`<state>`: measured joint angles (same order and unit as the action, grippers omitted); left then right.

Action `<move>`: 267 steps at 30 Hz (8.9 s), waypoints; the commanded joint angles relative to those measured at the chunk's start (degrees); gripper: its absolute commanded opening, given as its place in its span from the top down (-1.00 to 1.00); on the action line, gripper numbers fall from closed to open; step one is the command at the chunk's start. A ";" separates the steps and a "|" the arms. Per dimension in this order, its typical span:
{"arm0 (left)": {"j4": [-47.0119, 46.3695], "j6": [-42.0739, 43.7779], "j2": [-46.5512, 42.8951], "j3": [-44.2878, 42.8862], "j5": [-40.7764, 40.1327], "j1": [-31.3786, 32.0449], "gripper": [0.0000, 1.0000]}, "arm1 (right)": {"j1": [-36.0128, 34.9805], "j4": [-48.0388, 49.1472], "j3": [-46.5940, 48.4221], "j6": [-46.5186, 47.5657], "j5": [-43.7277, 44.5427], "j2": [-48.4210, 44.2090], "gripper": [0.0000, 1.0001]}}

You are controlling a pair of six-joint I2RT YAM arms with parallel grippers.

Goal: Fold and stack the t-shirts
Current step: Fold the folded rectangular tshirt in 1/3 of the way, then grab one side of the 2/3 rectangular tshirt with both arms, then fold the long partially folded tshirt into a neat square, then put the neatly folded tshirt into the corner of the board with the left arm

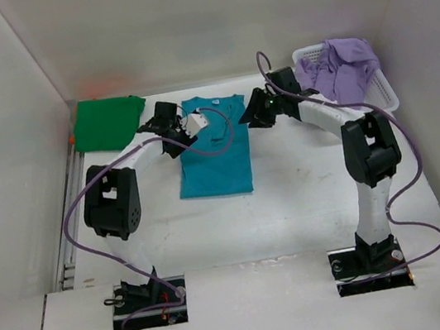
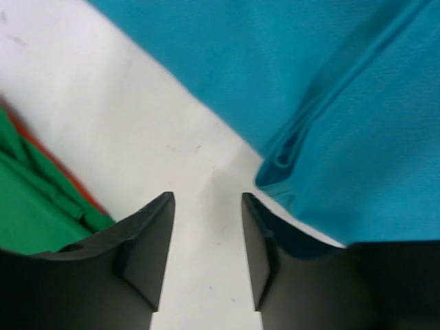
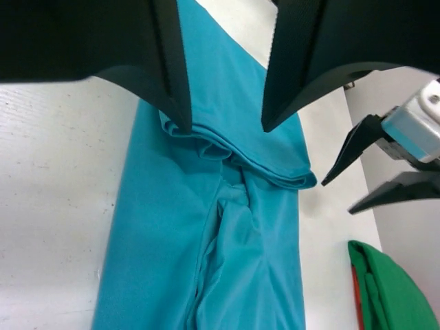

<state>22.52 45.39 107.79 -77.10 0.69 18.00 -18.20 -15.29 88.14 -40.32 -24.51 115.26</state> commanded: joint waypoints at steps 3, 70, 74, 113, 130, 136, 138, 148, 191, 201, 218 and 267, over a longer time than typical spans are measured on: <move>-0.83 4.25 -12.92 2.55 4.47 -0.38 -0.10 | -0.21 1.67 -5.85 0.59 -0.54 -7.49 0.03; 40.73 -6.88 -53.29 33.52 10.21 25.98 1.00 | -41.23 -4.20 -50.43 -26.46 15.10 -45.98 1.00; 53.56 -11.09 -56.01 27.19 11.61 32.04 1.00 | -51.26 -13.25 -47.72 -33.67 19.75 -54.16 1.00; 26.53 -12.86 -6.99 -8.41 19.70 8.41 0.88 | -11.64 -0.89 -44.20 -15.23 7.81 -37.84 0.93; 14.84 -18.04 2.43 -12.28 9.96 5.08 0.21 | -0.74 8.96 -37.96 -8.65 10.26 -29.12 0.27; 10.53 -23.33 -8.80 -8.61 10.90 1.82 0.07 | -7.22 6.07 -42.60 -10.65 20.18 -44.66 0.68; 10.26 -22.89 -12.94 -5.18 13.89 2.78 0.09 | -12.14 3.53 -44.97 -15.03 24.32 -49.32 0.82; 13.16 -24.02 -6.38 0.46 19.88 7.89 0.40 | -21.76 7.18 -47.27 -23.15 26.45 -40.84 0.98; 11.75 -36.42 -20.95 18.12 22.33 1.65 -0.27 | -15.15 0.70 -38.65 -11.27 23.98 -25.62 -0.28; 11.31 -40.99 -16.56 19.71 33.66 -3.19 -0.27 | -18.41 1.40 -39.01 -12.86 23.55 -22.80 -0.31; 12.37 -41.78 -4.35 18.13 29.98 -1.35 -0.21 | -18.67 1.40 -40.77 -14.18 24.34 -24.30 -0.31; 11.05 -18.85 3.22 -25.81 -8.07 -13.29 1.00 | -11.73 0.79 -44.54 -10.57 24.07 -36.25 -0.31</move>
<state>36.14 23.03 111.53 -97.95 -3.31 6.15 -30.33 -15.03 44.07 -51.79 -1.26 79.72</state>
